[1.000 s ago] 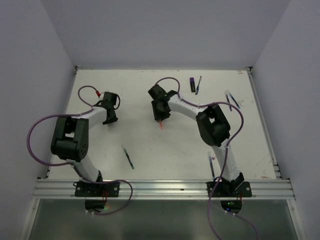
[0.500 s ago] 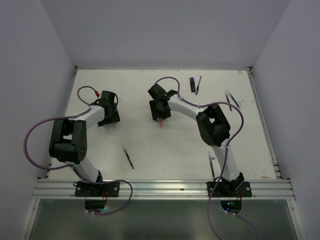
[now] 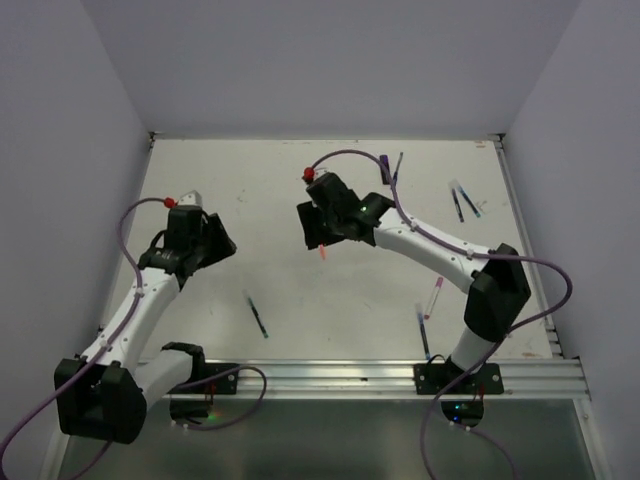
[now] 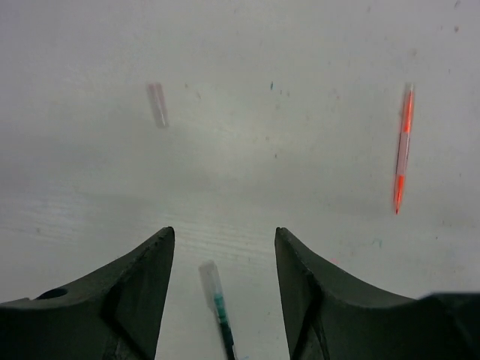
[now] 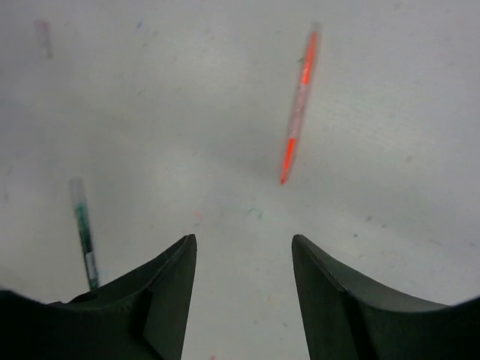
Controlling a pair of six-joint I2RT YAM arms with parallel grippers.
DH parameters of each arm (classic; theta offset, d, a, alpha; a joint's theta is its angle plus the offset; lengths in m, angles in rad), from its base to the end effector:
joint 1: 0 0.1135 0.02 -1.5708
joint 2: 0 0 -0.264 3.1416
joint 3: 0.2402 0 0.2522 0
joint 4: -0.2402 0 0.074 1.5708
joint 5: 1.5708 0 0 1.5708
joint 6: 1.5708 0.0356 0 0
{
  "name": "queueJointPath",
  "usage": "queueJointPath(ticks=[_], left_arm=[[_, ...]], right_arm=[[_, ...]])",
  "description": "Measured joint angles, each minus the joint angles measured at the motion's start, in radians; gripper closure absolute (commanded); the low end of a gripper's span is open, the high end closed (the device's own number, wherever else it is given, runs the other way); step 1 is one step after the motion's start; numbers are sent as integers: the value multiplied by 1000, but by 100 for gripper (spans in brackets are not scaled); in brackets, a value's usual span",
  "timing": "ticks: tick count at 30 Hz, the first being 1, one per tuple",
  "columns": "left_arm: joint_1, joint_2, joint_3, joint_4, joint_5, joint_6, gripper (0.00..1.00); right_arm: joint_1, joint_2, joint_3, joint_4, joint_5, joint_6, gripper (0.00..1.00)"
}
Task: Open the pen caps
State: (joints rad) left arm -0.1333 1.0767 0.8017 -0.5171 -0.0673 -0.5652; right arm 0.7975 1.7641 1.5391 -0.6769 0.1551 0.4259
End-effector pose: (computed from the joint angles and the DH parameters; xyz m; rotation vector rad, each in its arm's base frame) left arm 0.2221 -0.0274 0.2592 -0.5410 2.3133 -0.2584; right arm 0.2768 0.2757 0.2908 -0.3935 2.4571 0.3382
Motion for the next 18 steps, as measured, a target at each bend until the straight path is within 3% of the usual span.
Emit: queueJointPath(ticks=[3, 7, 11, 18], left_arm=[[-11, -55, -124, -9, 109, -51, 42], [-26, -129, -212, -79, 177, -122, 41], [-26, -230, -166, -119, 164, -161, 39], [-26, -224, -51, -198, 71, -229, 36]], right_arm=[[107, -53, -78, 64, -55, 4, 42], [261, 14, -154, 163, -108, 18, 42], [360, 77, -208, 237, -122, 36, 42], [380, 117, -209, 330, -120, 68, 44]])
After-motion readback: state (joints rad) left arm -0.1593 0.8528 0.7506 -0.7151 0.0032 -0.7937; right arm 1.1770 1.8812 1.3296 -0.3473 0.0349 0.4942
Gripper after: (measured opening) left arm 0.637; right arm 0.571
